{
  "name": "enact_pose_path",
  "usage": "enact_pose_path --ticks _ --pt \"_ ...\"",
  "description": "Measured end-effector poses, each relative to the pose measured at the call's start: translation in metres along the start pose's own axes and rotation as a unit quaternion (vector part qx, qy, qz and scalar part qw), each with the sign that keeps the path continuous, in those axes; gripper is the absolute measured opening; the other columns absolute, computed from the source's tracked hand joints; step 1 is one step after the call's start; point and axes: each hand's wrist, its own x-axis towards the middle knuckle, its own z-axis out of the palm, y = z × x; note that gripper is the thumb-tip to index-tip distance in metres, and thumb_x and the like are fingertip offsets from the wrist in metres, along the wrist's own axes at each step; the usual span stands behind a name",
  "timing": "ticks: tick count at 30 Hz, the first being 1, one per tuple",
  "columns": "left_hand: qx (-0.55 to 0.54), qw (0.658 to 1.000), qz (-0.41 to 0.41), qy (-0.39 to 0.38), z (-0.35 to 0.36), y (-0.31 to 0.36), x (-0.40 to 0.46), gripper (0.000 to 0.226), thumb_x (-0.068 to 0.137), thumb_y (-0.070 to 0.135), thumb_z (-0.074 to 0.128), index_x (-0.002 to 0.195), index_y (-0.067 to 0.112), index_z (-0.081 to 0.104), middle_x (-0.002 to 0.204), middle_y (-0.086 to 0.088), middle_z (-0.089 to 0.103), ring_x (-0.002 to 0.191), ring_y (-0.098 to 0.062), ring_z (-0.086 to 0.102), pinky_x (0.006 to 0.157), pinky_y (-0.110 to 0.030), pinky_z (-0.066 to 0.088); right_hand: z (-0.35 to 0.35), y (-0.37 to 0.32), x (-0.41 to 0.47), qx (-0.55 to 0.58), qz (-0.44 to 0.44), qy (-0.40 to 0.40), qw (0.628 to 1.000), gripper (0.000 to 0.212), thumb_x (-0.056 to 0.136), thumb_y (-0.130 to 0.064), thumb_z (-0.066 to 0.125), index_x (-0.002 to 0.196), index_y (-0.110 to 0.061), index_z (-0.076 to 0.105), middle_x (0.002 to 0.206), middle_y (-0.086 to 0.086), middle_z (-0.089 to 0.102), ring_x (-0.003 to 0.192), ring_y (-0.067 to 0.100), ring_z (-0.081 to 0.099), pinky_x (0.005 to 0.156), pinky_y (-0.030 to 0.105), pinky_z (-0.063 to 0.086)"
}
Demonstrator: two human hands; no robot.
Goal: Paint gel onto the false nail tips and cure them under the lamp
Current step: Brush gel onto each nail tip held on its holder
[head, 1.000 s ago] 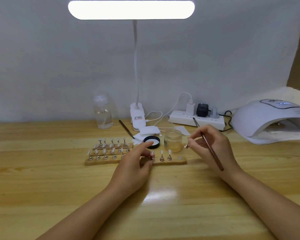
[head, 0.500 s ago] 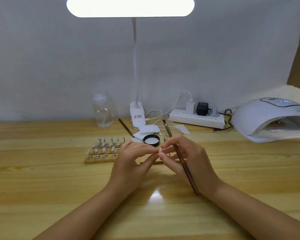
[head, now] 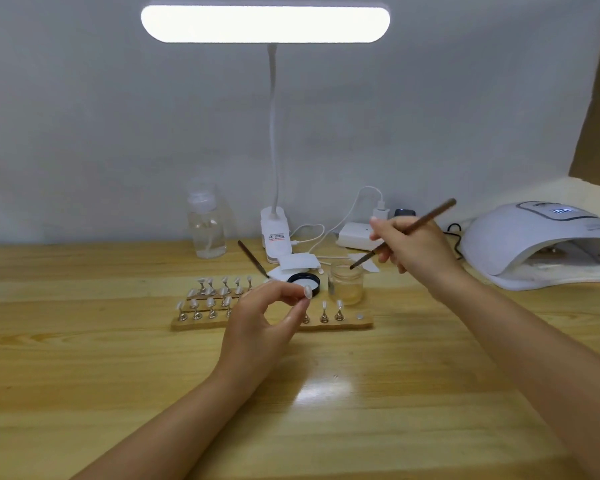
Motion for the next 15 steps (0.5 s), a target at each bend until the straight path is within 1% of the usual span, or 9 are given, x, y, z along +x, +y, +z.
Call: enact_pose_path --ticks 2,4,6,8,9,12,15 --pt "-0.006 1.000 0.003 0.003 -0.001 0.000 0.000 0.029 0.076 0.002 0.069 0.081 0.031 0.064 0.078 0.010 0.066 0.079 0.001 0.060 0.074 -0.008 0.043 0.004 -0.003 0.008 -0.047 -0.011 -0.024 0.999 0.032 0.089 -0.036 0.058 0.067 -0.012 0.059 0.052 -0.004 0.060 0.036 -0.005 0.046 0.049 0.017 0.034" --pt "-0.012 1.000 0.001 0.006 -0.001 0.000 0.000 0.027 0.076 0.001 0.069 0.081 0.027 0.065 0.079 0.008 0.067 0.078 -0.001 0.060 0.075 -0.013 0.045 0.011 -0.005 0.013 -0.111 -0.030 -0.034 0.993 0.038 0.086 -0.036 0.062 0.055 -0.015 0.053 0.050 -0.006 0.059 0.044 -0.006 0.052 0.051 0.015 0.033" --pt "-0.020 1.000 -0.009 0.008 -0.001 0.000 0.000 0.024 0.076 0.001 0.068 0.082 0.024 0.067 0.080 0.008 0.067 0.079 -0.002 0.060 0.077 -0.022 0.048 0.018 -0.004 0.016 -0.155 -0.033 -0.036 0.987 0.040 0.083 -0.038 0.065 0.057 -0.009 0.057 0.051 -0.003 0.058 0.052 0.002 0.055 0.051 0.016 0.036" --pt "-0.023 1.000 -0.014 0.009 -0.001 0.000 0.000 0.021 0.076 0.002 0.068 0.082 0.022 0.067 0.080 0.009 0.067 0.079 -0.003 0.060 0.079 -0.030 0.049 0.025 -0.002 0.017 -0.185 -0.026 -0.047 0.981 0.039 0.082 -0.038 0.066 0.066 -0.003 0.060 0.058 0.002 0.057 0.061 0.015 0.058 0.056 0.025 0.041" --pt "-0.023 1.000 -0.013 0.009 -0.001 0.000 0.000 0.020 0.076 0.002 0.068 0.081 0.022 0.068 0.080 0.008 0.067 0.079 -0.004 0.060 0.079 -0.032 0.049 0.027 0.000 0.017 -0.198 -0.021 -0.053 0.979 0.038 0.082 -0.039 0.066 0.065 -0.005 0.058 0.061 0.003 0.056 0.065 0.018 0.057 0.059 0.027 0.043" --pt "-0.022 1.000 -0.012 0.007 -0.001 0.000 -0.001 0.019 0.076 0.003 0.068 0.081 0.021 0.068 0.080 0.008 0.067 0.080 -0.004 0.060 0.078 -0.031 0.048 0.029 0.002 0.017 -0.201 -0.014 -0.045 0.978 0.039 0.083 -0.040 0.064 0.059 -0.012 0.050 0.059 0.000 0.053 0.064 0.017 0.056 0.061 0.029 0.044" --pt "-0.019 1.000 -0.011 0.001 -0.001 0.000 0.000 0.020 0.076 0.004 0.069 0.082 0.023 0.068 0.081 0.009 0.068 0.080 -0.004 0.060 0.077 -0.023 0.047 0.022 0.000 0.019 -0.150 -0.018 0.010 0.989 0.038 0.084 -0.037 0.064 0.056 -0.015 0.051 0.057 -0.003 0.055 0.062 0.014 0.057 0.059 0.026 0.044"
